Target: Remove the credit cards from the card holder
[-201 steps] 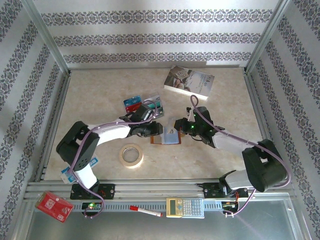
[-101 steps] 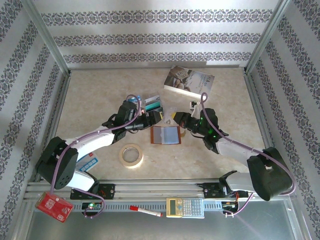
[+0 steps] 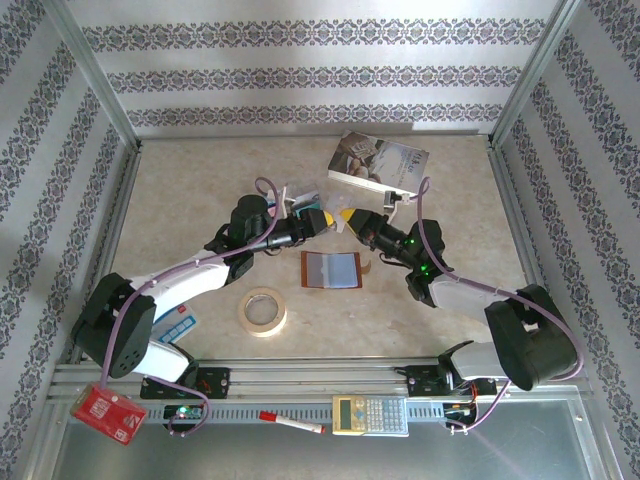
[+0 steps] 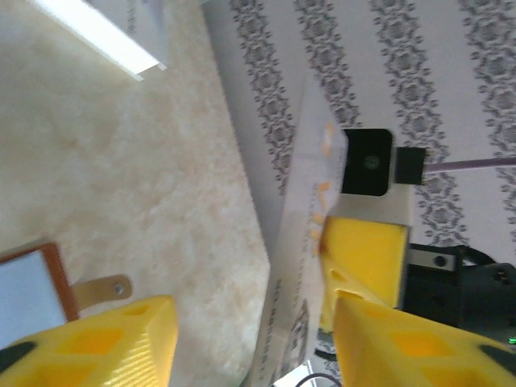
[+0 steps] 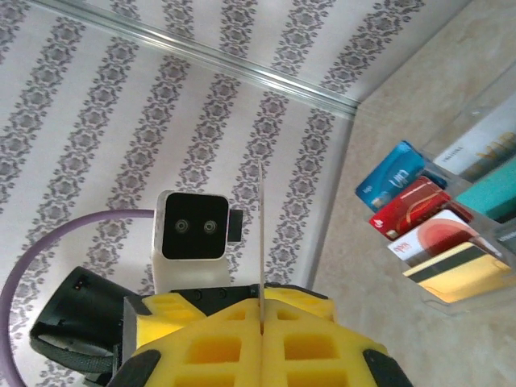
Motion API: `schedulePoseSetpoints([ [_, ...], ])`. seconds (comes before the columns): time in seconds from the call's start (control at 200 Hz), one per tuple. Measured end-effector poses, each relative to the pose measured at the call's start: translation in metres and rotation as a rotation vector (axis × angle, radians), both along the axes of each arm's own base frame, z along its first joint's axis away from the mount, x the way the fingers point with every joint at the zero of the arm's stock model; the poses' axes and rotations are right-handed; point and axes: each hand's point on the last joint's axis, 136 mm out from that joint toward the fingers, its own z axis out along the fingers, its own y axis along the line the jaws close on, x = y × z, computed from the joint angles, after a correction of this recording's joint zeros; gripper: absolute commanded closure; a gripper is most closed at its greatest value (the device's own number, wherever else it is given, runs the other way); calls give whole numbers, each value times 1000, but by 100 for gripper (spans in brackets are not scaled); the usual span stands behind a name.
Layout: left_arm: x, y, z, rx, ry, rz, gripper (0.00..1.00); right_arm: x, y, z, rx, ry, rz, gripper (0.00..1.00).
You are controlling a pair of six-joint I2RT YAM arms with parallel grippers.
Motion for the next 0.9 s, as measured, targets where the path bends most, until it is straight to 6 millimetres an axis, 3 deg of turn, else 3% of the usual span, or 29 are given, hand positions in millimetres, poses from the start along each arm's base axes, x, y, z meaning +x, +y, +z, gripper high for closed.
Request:
schedulePoseSetpoints([
  [0.185,0,-4,19,-63,-52,-15,65,1,1,4,30,2,7,100],
  [0.415,1,-4,22,-66,-58,-16,82,3,-1,7,60,-4,12,100],
  [0.525,3,-5,20,-67,-47,-14,100,4,-3,7,71,-4,14,100],
  [0.59,4,-5,20,-67,-49,-14,100,5,-4,5,74,2,12,100],
  [0.669,4,-5,18,-65,-44,-14,100,6,-4,3,74,4,11,89],
  [0.779,5,-5,16,-59,-46,-12,100,8,-7,-5,63,30,8,61],
  [0.899,10,1,12,-41,-53,5,100,16,-16,-21,29,84,-15,45],
])
